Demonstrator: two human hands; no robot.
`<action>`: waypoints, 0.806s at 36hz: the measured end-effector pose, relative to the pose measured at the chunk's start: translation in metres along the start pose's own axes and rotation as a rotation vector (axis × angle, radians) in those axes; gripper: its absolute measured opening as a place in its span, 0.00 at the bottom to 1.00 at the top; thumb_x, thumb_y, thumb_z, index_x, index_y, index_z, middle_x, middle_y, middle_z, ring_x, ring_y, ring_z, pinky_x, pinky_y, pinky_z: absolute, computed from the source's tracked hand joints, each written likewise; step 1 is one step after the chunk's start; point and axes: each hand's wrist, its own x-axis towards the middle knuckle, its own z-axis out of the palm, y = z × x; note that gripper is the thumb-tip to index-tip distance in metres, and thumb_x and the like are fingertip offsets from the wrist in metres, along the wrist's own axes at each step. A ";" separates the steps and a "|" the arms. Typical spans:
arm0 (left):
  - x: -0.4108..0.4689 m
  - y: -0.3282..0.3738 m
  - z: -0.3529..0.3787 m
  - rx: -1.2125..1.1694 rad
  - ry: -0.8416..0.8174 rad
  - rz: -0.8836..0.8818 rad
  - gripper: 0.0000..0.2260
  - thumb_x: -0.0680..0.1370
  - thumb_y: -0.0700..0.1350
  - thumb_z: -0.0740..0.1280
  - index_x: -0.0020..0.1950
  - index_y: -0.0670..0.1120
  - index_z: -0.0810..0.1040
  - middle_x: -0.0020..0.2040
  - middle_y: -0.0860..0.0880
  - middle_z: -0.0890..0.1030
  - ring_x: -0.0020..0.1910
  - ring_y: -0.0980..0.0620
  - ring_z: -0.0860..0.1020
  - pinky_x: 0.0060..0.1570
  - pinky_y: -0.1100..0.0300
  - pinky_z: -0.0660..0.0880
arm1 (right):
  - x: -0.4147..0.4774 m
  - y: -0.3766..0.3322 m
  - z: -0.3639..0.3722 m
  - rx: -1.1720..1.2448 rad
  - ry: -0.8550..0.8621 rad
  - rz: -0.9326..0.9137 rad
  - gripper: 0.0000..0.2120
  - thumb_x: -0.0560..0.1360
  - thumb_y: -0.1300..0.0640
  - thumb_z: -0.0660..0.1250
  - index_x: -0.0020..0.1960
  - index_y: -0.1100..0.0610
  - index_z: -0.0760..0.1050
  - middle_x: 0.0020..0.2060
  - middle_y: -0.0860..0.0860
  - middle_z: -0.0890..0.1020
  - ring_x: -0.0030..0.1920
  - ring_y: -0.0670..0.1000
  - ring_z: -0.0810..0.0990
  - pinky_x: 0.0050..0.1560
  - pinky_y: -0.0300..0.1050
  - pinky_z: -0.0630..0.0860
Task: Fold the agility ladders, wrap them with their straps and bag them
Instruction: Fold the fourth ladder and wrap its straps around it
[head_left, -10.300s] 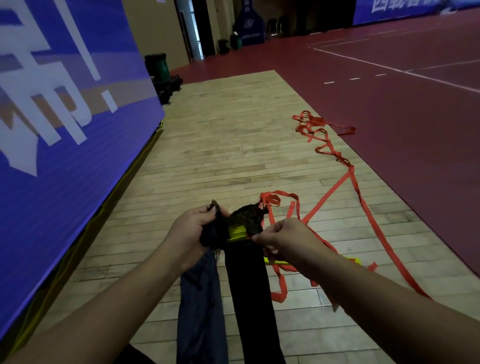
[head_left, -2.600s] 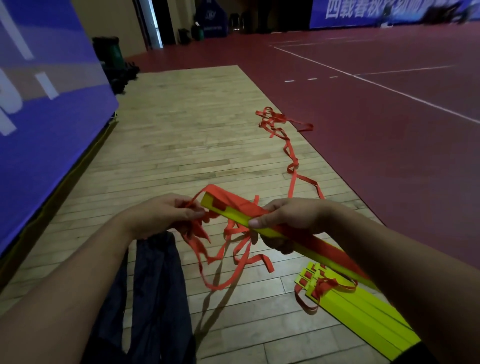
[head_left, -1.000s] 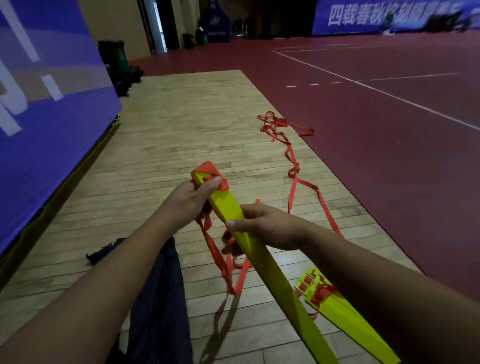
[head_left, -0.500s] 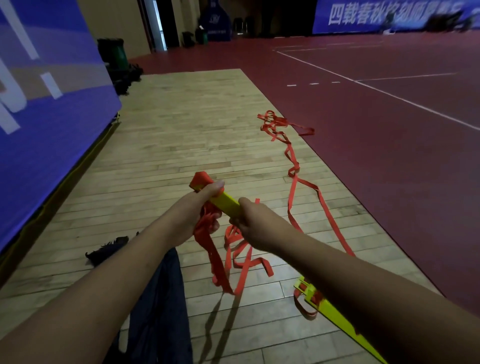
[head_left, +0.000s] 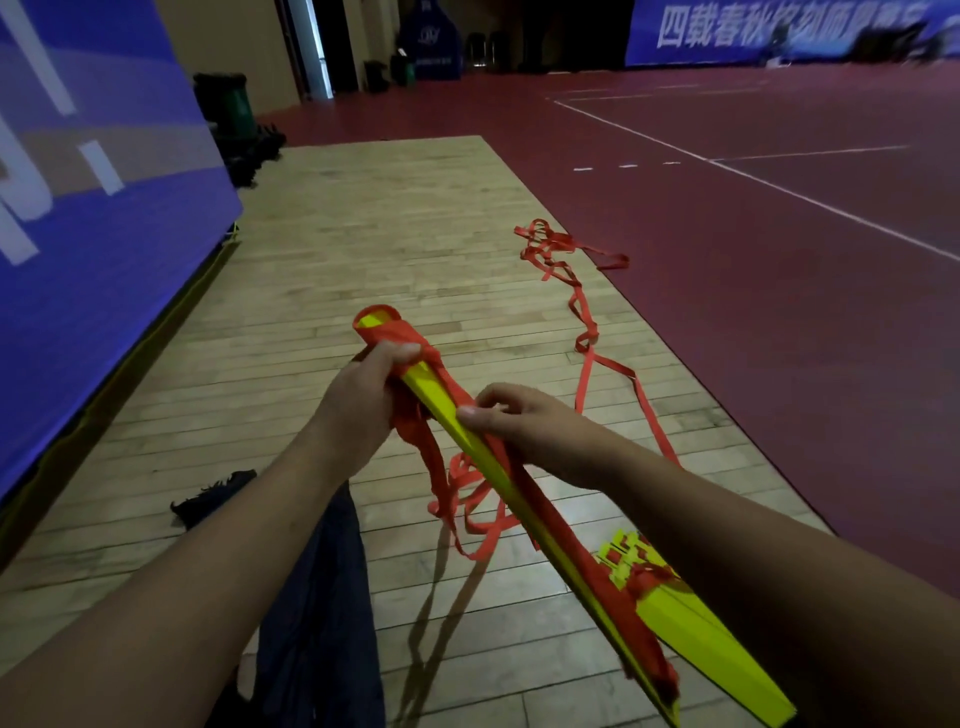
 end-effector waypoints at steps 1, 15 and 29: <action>0.000 0.001 -0.002 -0.009 -0.020 0.004 0.12 0.77 0.51 0.64 0.43 0.43 0.78 0.36 0.46 0.78 0.39 0.48 0.80 0.48 0.48 0.77 | -0.001 0.002 -0.001 0.053 -0.078 0.043 0.18 0.78 0.42 0.66 0.58 0.55 0.76 0.49 0.54 0.82 0.48 0.54 0.83 0.51 0.51 0.79; 0.005 -0.001 -0.014 0.181 -0.159 -0.180 0.27 0.82 0.61 0.58 0.63 0.36 0.73 0.46 0.38 0.78 0.32 0.46 0.78 0.32 0.59 0.76 | -0.002 -0.002 0.010 0.139 -0.050 0.023 0.09 0.84 0.53 0.62 0.57 0.59 0.72 0.43 0.57 0.82 0.37 0.54 0.84 0.42 0.50 0.83; 0.005 -0.010 0.005 0.070 0.004 -0.135 0.15 0.80 0.51 0.65 0.40 0.41 0.76 0.30 0.45 0.75 0.28 0.51 0.74 0.27 0.62 0.72 | 0.007 -0.006 0.037 -0.508 0.129 -0.035 0.13 0.83 0.53 0.62 0.65 0.59 0.70 0.44 0.52 0.78 0.41 0.49 0.78 0.40 0.43 0.77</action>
